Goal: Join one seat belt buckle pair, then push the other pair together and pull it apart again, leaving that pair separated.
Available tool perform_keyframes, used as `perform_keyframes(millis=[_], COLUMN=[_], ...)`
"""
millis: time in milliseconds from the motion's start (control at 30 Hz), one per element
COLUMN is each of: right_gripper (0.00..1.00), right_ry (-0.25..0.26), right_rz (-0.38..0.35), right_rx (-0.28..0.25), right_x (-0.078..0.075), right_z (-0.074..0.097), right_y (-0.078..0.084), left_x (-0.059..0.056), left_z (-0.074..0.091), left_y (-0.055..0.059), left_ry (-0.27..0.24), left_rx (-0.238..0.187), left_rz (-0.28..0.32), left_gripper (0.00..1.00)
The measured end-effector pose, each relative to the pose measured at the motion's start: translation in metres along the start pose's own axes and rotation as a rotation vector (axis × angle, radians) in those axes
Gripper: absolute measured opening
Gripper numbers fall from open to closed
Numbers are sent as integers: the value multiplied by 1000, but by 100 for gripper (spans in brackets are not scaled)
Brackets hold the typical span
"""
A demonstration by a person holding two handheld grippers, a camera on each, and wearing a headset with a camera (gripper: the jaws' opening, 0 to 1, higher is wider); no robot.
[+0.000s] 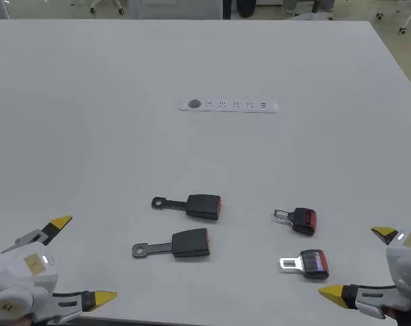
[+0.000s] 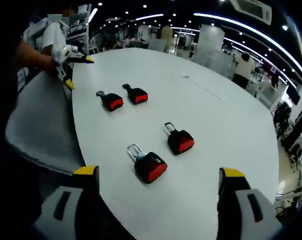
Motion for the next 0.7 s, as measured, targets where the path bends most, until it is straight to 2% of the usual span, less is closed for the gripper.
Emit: perform_keyframes(millis=[300, 367, 700], right_gripper=[93, 100, 100], right_ry=[10, 40, 22], right_rz=[-29, -5, 4], right_rx=[-6, -49, -40], right_x=[1, -3, 0], right_z=[-1, 0, 2], right_y=[-1, -6, -4], left_x=[3, 3, 4], left_z=[1, 1, 1], left_y=[1, 1, 1], left_ry=[-18, -18, -21], left_rx=[1, 3, 0], left_rz=[-1, -9, 1], left_gripper=[100, 100, 100])
Point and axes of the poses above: the centre of the closed fingertips' face, and the gripper's own axes: z roughly backward along the fingers, x roughly to its left, y roughly out of its underside, the point moved 5 cm from there along z, roughly backward along the fingers, and after that the axes turned 15 degrees about z, right-handed, at the moved point
